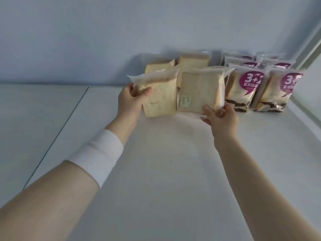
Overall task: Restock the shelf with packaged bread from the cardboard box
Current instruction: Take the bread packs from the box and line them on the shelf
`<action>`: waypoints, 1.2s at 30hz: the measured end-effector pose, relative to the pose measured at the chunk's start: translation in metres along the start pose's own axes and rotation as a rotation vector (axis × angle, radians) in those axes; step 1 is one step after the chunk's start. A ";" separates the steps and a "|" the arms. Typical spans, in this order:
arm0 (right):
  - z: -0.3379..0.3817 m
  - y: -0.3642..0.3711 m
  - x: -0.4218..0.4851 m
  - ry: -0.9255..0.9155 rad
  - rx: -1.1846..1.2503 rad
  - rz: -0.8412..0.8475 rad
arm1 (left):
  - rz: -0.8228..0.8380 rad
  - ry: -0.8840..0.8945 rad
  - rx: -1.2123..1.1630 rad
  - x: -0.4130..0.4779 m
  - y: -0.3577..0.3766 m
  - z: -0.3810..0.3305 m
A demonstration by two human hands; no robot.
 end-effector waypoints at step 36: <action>0.018 -0.180 -0.218 -0.038 -1.222 -0.333 | 1.280 0.743 1.064 -0.251 0.152 -0.134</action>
Point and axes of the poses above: each hand's wrist, its own x-axis towards the middle knuckle, its own y-axis out of the palm, z = x × y, the point moved 9 cm from there along x, towards the middle knuckle, and after that the axes turned 12 degrees about y, right-handed, at the moved point
